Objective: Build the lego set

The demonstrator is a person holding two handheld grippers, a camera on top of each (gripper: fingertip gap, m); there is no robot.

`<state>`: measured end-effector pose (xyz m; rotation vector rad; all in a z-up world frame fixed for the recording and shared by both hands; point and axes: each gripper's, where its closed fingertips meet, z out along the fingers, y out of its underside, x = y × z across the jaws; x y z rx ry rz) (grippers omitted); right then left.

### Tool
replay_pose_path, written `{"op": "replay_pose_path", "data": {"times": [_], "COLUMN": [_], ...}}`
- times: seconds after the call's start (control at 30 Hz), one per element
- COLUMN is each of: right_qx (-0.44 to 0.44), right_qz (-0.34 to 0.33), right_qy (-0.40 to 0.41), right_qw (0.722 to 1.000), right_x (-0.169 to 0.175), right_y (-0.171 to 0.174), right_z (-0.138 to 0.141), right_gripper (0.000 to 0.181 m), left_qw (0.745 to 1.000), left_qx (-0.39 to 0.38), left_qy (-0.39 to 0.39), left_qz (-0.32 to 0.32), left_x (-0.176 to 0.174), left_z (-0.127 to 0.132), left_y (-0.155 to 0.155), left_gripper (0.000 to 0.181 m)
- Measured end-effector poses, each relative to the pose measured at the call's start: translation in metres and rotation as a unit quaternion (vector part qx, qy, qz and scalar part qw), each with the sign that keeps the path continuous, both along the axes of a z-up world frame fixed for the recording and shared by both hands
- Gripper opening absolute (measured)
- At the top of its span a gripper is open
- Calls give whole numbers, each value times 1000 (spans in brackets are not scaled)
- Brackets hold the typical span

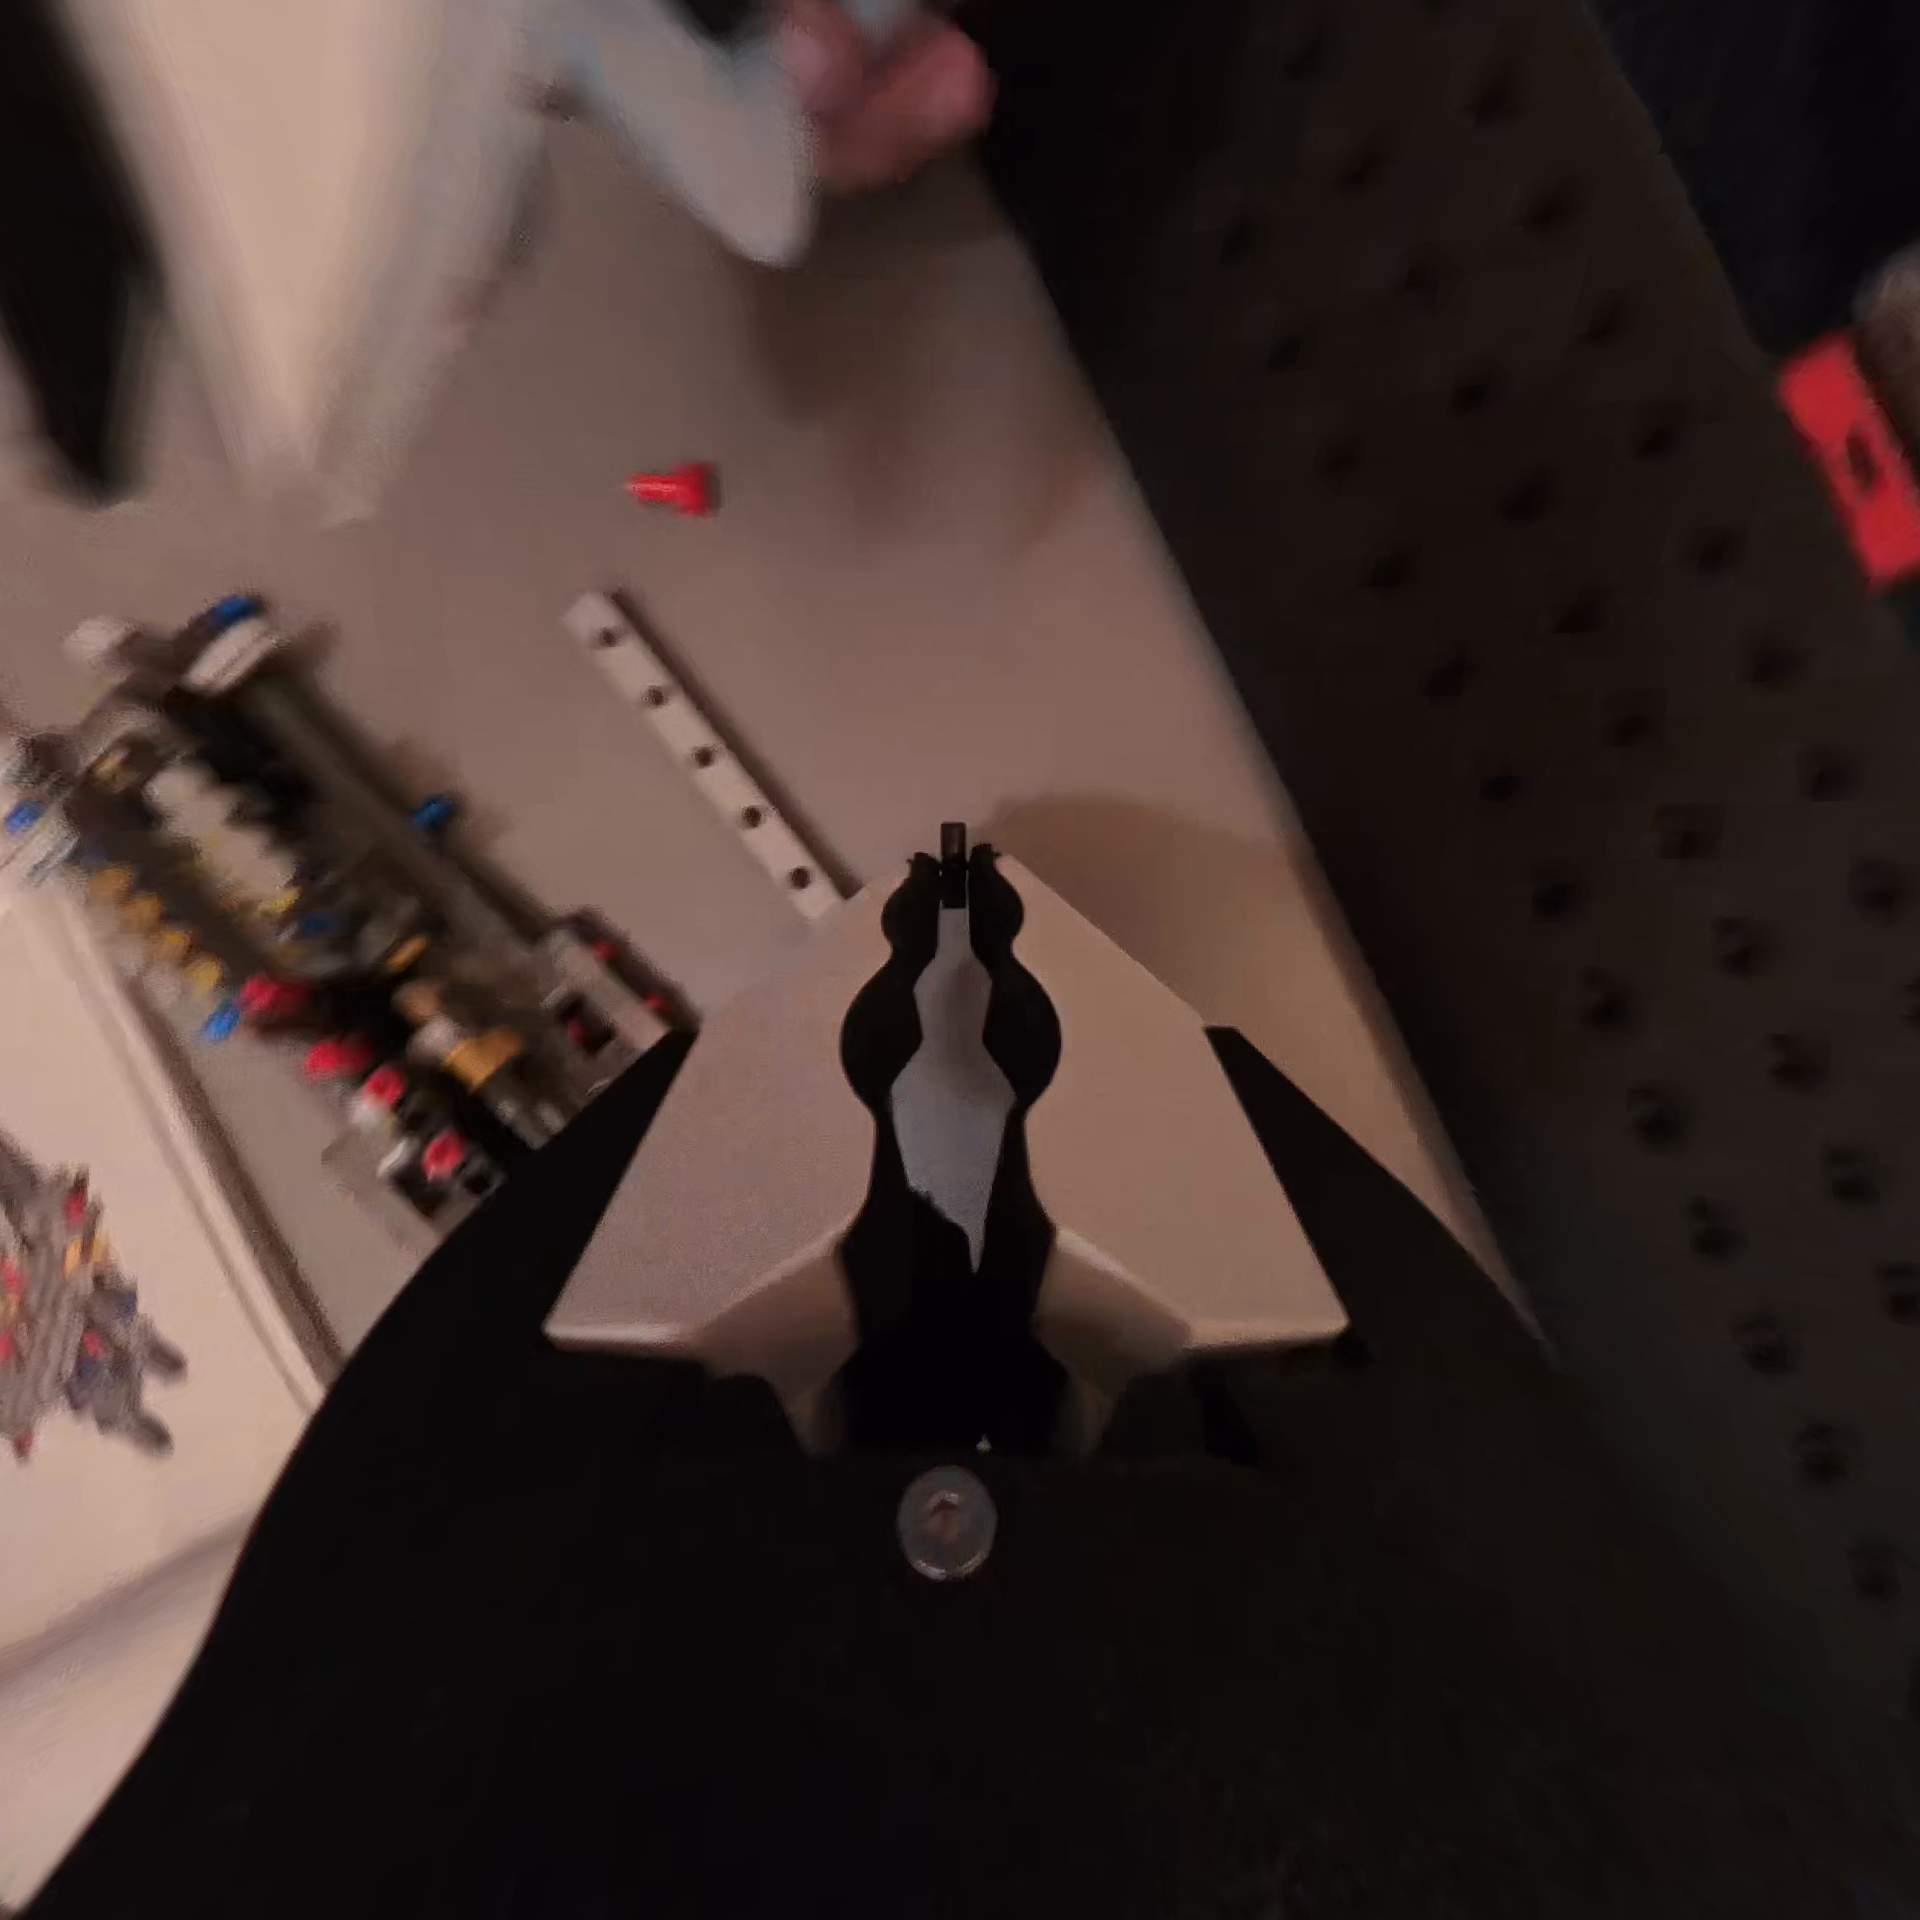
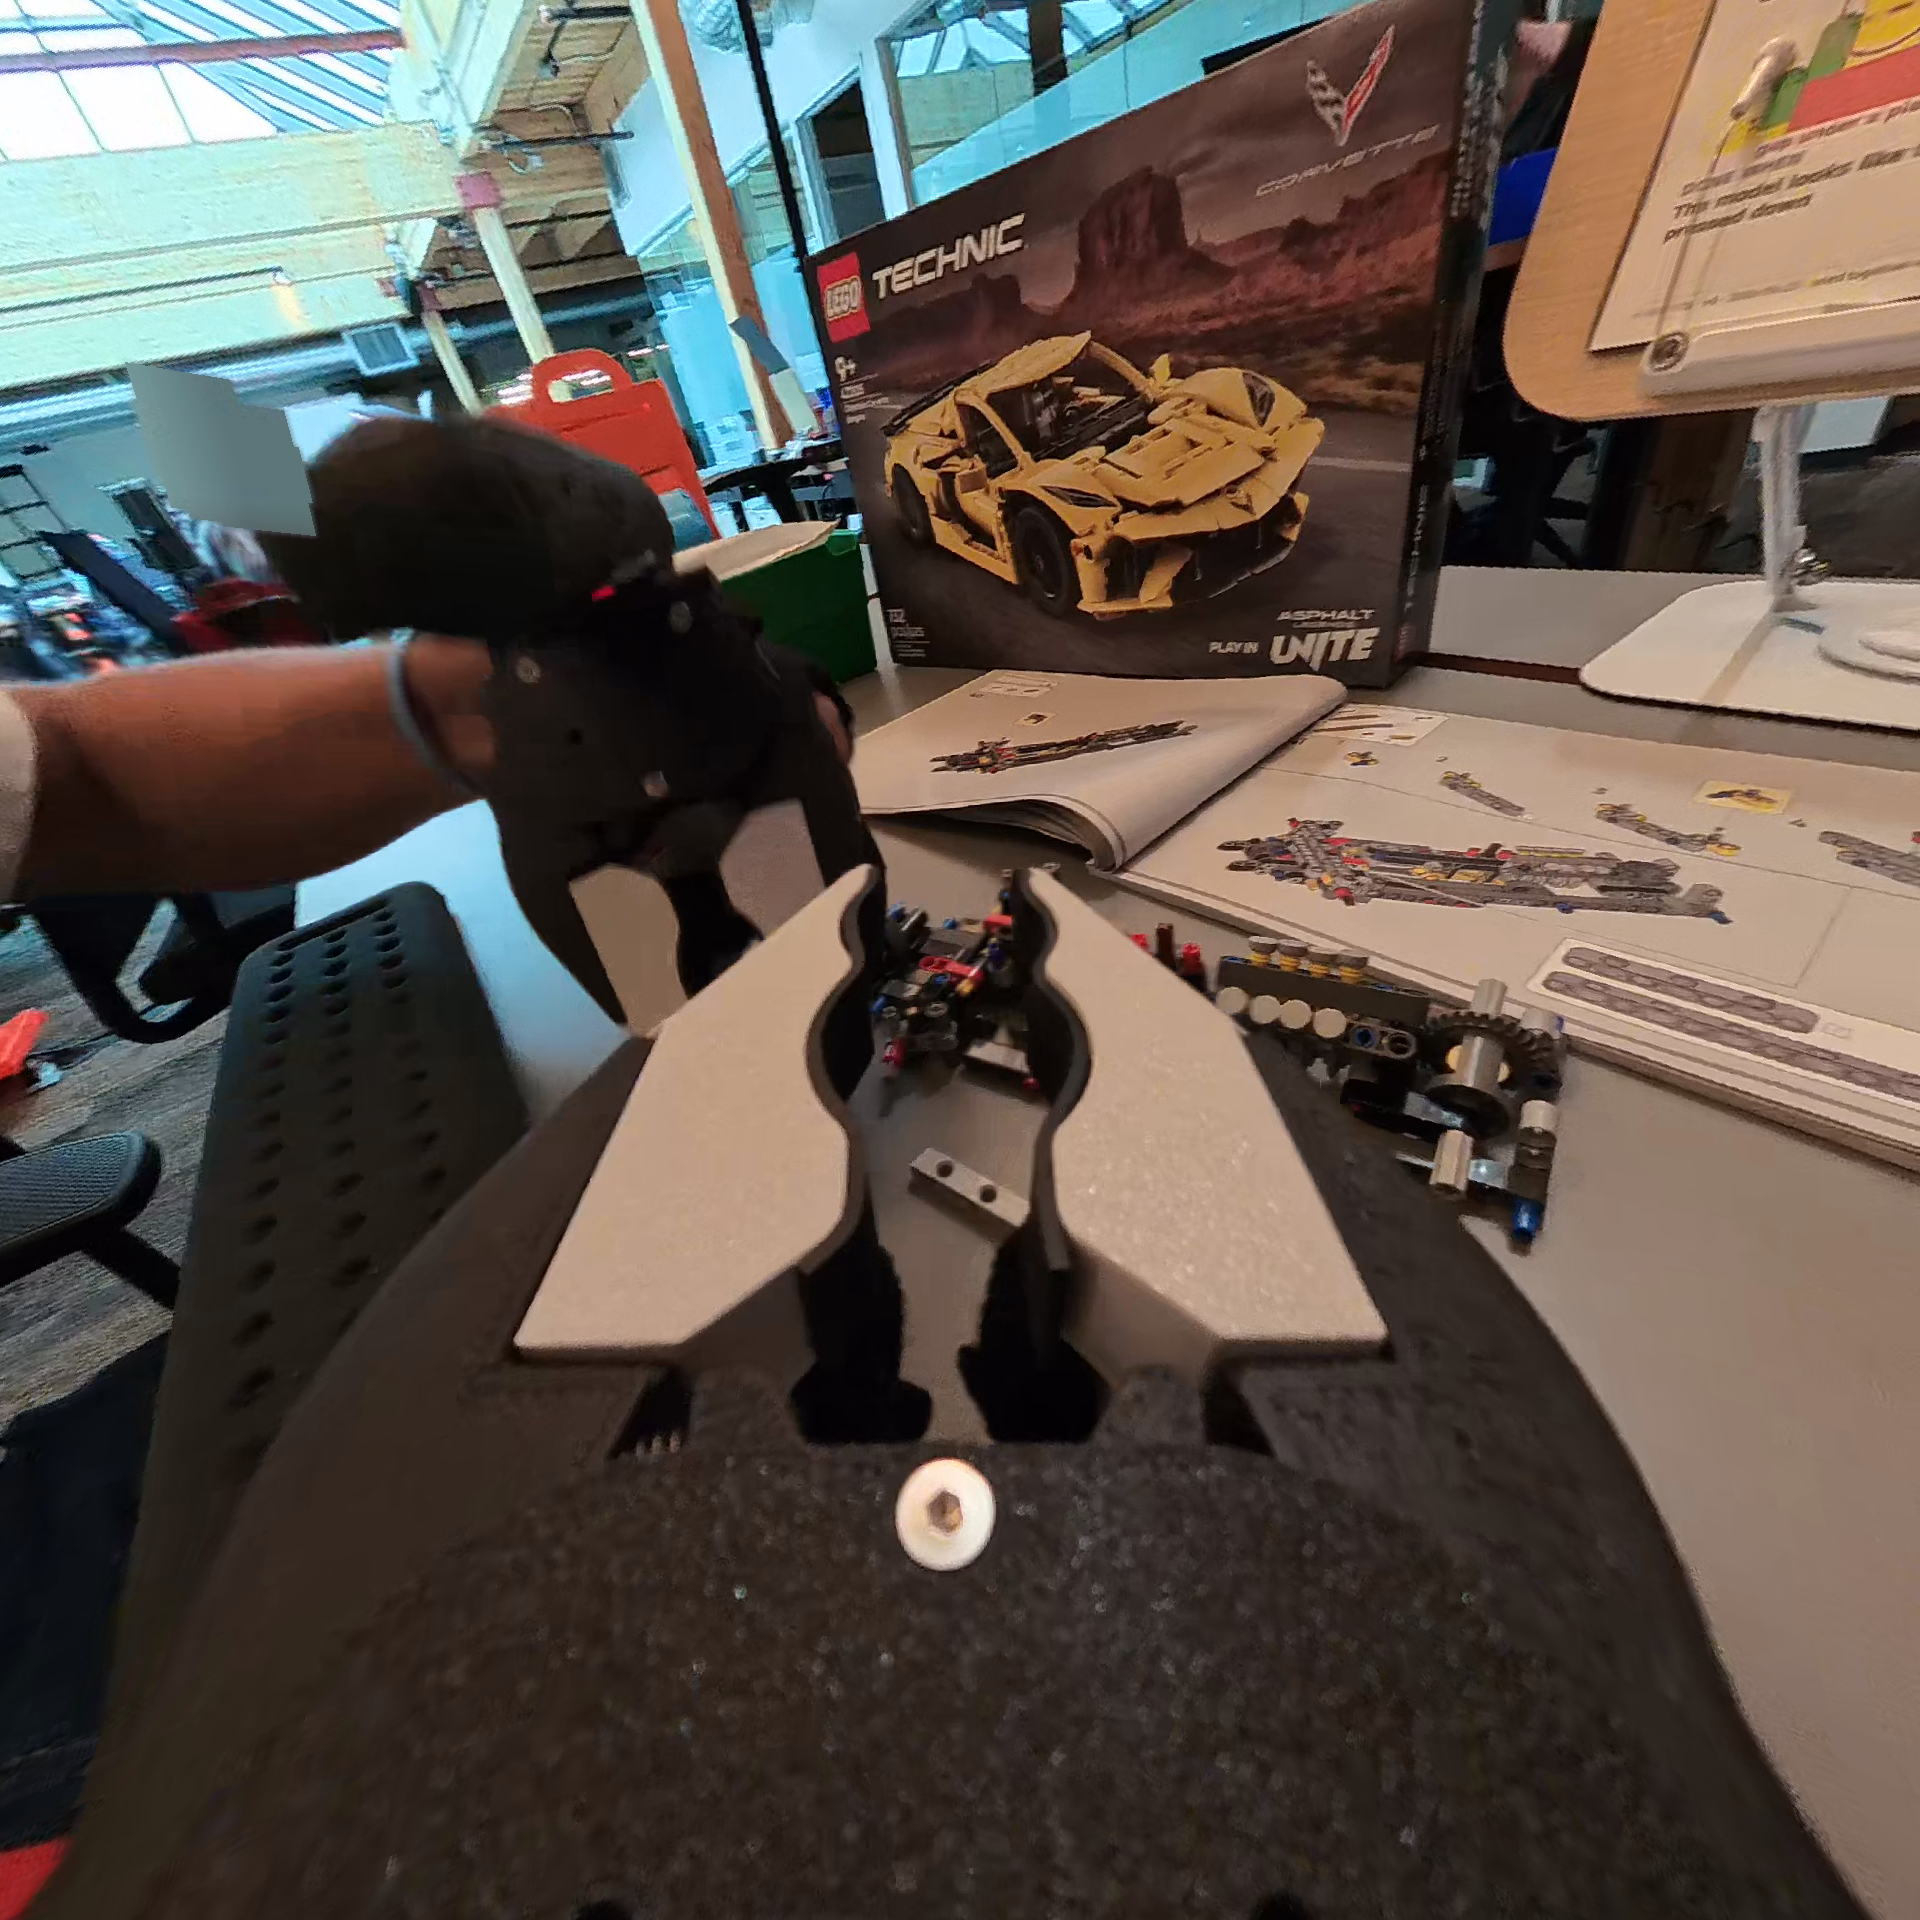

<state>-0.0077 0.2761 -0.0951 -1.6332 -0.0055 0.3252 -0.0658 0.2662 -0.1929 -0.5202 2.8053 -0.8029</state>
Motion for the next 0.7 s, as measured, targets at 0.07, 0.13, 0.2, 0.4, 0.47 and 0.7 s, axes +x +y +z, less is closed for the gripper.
{"op": "replay_pose_path", "data": {"times": [0.07,0.13,0.2,0.4,0.47,0.7], "right_qx": [-9,-52,-92,-43,-42,-4], "right_qz": [15,74,172,309,344,312], "right_qy": [-40,-105,-114,-232,-237,-264], "right_qw": [999,990,974,922,907,913], "right_x": [-2,-12,-34,-70,-83,-91], "right_y": [3,9,17,70,77,67], "right_z": [-2,-13,-15,13,11,-4], "right_gripper": [22,22,25,26,25,10], "left_qw": [993,971,937,885,870,846], "left_qx": [-77,-176,-276,-424,-453,-469], "left_qy": [2,-20,-62,2,41,160], "left_qz": [91,163,205,191,192,197], "left_x": [10,16,16,-26,-30,-42], "left_z": [28,63,94,118,117,102], "left_y": [10,26,47,74,81,70], "left_gripper": [4,4,4,4,4,3]}}
